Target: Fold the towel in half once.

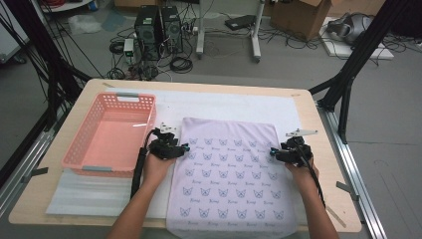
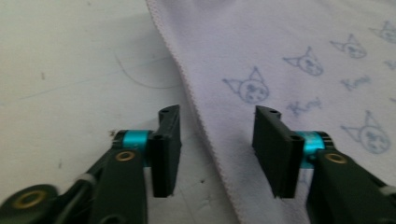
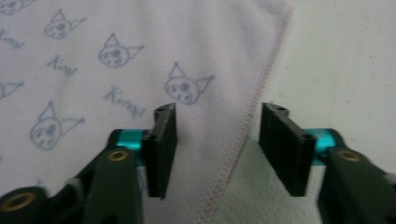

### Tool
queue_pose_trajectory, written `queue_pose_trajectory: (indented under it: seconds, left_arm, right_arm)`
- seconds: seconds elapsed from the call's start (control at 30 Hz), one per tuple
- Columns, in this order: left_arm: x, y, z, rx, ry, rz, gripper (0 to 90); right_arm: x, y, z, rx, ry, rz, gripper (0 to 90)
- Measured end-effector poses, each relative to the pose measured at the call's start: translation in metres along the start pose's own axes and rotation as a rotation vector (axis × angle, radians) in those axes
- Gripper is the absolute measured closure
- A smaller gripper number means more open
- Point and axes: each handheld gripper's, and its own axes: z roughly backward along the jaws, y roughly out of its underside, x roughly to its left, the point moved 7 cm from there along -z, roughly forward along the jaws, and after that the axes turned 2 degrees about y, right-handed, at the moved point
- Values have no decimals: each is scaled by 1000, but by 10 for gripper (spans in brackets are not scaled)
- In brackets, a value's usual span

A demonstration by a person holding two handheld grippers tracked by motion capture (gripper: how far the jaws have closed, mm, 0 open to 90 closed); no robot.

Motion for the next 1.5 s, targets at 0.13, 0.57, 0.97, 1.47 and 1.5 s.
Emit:
queue_pose_trajectory:
  seconds: [0.13, 0.57, 0.97, 1.47, 1.5]
  left_arm:
    - [2, 0, 0, -5, 16, -3, 767]
    - [3, -13, 6, -70, 58, 36, 885]
    - [10, -31, 17, -173, 118, 100, 885]
    - [-10, -31, 48, -171, 216, 87, 885]
    - [-12, -30, 51, -173, 219, 80, 884]
  right_arm:
    - [1, 0, 0, -4, -15, -18, 695]
    - [-7, -7, 4, -65, -42, -46, 876]
    - [-19, -29, 15, -141, -32, -68, 877]
    - [-4, -26, 49, -212, -117, -37, 874]
    - [-2, -23, 53, -215, -124, -33, 875]
